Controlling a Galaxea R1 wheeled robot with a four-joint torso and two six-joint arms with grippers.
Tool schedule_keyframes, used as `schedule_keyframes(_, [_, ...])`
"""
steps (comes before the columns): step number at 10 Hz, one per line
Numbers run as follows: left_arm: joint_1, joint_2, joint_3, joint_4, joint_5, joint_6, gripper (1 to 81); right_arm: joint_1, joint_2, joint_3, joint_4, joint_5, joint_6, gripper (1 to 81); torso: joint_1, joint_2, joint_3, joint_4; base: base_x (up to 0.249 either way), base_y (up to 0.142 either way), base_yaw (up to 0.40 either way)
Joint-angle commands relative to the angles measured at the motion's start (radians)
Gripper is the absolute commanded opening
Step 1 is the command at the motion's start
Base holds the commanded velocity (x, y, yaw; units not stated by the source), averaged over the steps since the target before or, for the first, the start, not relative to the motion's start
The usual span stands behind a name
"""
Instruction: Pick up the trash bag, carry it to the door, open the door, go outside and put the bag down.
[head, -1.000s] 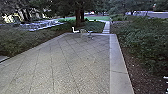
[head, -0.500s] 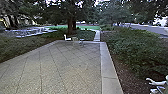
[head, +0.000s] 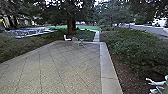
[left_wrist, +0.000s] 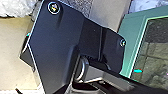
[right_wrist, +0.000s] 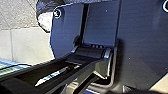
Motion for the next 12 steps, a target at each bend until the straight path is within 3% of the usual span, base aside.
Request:
schedule_keyframes(1, [-0.042, -0.001, -0.012, 0.008, 0.058, 0.007, 81.1, 0.048, 0.007, 0.009, 0.003, -0.037, 0.002, 81.1, 0.001, 0.0, 0.034, 0.0, 0.0, 0.0, 0.0])
schedule_keyframes(3, [-0.019, 0.01, -0.012, 0.01, 0.032, 0.007, 81.1, 0.048, 0.015, 0.001, 0.003, -0.037, 0.003, 81.1, 0.001, 0.0, 0.081, 0.0, 0.0, 0.0, 0.0])
schedule_keyframes(4, [-0.011, 0.018, -0.012, 0.01, 0.015, 0.005, 81.1, 0.047, 0.02, -0.006, 0.002, -0.035, 0.003, 81.1, 0.001, 0.0, 0.031, 0.0, 0.0, 0.0, 0.0])
schedule_keyframes(7, [0.012, 0.048, -0.032, 0.012, -0.034, 0.005, 81.1, 0.039, 0.058, -0.068, 0.002, -0.035, 0.003, 81.1, 0.001, -0.002, 0.069, 0.0, 0.0, 0.0, 0.0])
schedule_keyframes(12, [0.035, 0.111, -0.106, 0.013, -0.094, 0.005, 81.1, 0.034, 0.07, -0.083, 0.0, -0.035, 0.003, 81.1, 0.001, -0.002, 0.068, 0.0, 0.0, 0.0, 0.0])
